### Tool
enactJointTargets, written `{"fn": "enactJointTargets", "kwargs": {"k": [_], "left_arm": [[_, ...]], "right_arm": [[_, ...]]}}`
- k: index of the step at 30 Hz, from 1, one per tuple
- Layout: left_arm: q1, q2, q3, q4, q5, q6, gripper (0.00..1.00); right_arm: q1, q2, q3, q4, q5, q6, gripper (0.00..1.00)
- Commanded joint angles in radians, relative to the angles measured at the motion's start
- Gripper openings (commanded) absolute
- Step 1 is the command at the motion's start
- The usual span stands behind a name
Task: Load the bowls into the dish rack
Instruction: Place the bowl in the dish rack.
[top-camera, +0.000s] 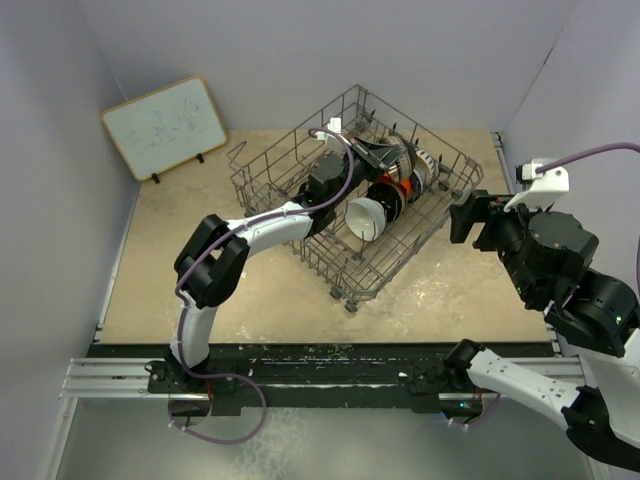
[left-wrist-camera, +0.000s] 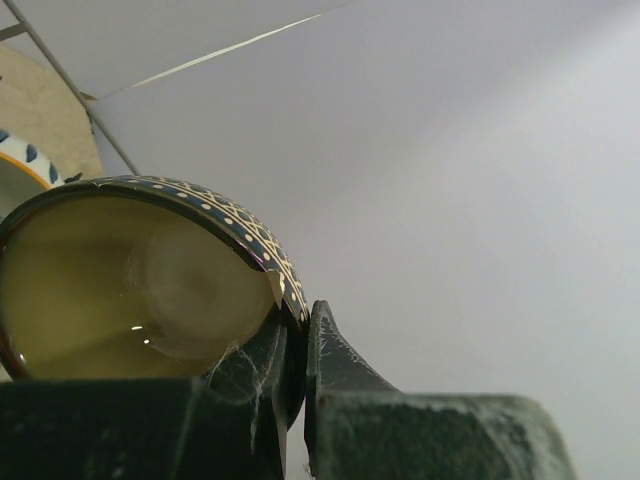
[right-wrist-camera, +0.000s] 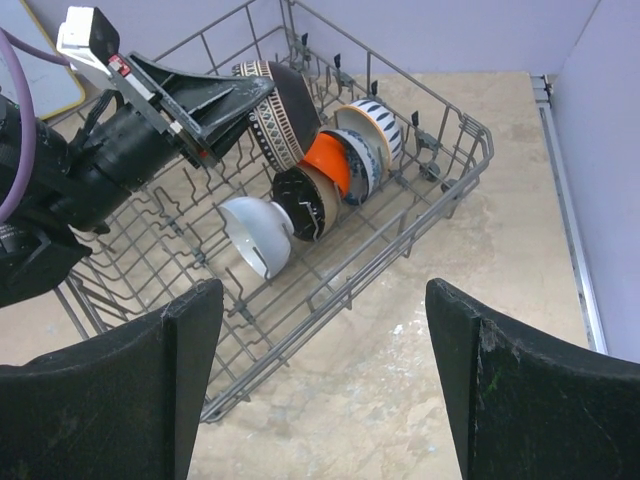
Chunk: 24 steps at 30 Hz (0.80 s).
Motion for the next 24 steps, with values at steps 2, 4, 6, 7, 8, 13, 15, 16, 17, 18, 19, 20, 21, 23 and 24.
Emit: {"fn": "enactJointTargets", "kwargs": {"k": [2,4,6,7,8,13,15,16,17,18,19,20,21,23,24], "left_arm": [[-0.015,0.071,0.025,0.157,-0.023,-0.053,0.00],[-0.019,0.071,0.017,0.155,-0.028,-0.057,0.00],[-0.021,0.070,0.015,0.144,-0.031,-0.060,0.00],[-0.023,0.071,0.017,0.134,-0.033,-0.060,0.00],[-0.023,0.071,0.021,0.122,-0.034,-0.063,0.00],[-0.023,0.061,0.059,0.033,-0.044,-0.039,0.00],[-0.023,0.051,0.108,-0.040,-0.044,0.002,0.00],[-0.023,0.048,0.131,-0.068,-0.044,0.022,0.00],[-0.023,0.046,0.157,-0.103,-0.043,0.037,0.00],[-0.021,0.047,0.183,-0.126,-0.039,0.050,0.00],[-0.017,0.050,0.211,-0.146,-0.035,0.062,0.00],[-0.012,0.060,0.241,-0.170,-0.026,0.069,0.00],[-0.006,0.069,0.267,-0.191,-0.018,0.077,0.00],[0.008,0.092,0.324,-0.223,-0.009,0.096,0.00],[0.015,0.104,0.347,-0.229,-0.004,0.104,0.00]], "right_arm": [[-0.003,-0.008,0.020,0.002,0.037,-0.014,0.84],[-0.003,-0.013,0.017,0.001,0.038,-0.014,0.84],[-0.002,-0.017,0.014,-0.001,0.038,-0.014,0.84],[-0.003,-0.019,0.012,-0.001,0.039,-0.013,0.84],[-0.003,-0.021,0.012,-0.001,0.040,-0.014,0.83],[-0.003,-0.023,0.029,-0.008,0.041,-0.018,0.84],[-0.003,-0.020,0.042,-0.012,0.042,-0.024,0.84],[-0.003,-0.016,0.050,-0.014,0.042,-0.026,0.84],[-0.003,-0.013,0.057,-0.016,0.040,-0.028,0.84],[-0.004,-0.009,0.064,-0.018,0.039,-0.031,0.84],[-0.003,-0.006,0.070,-0.019,0.037,-0.034,0.84],[-0.003,-0.003,0.076,-0.019,0.036,-0.037,0.84],[-0.003,0.000,0.082,-0.018,0.034,-0.039,0.84],[-0.003,0.006,0.093,-0.017,0.032,-0.042,0.83],[-0.003,0.007,0.097,-0.016,0.031,-0.044,0.83]]}}
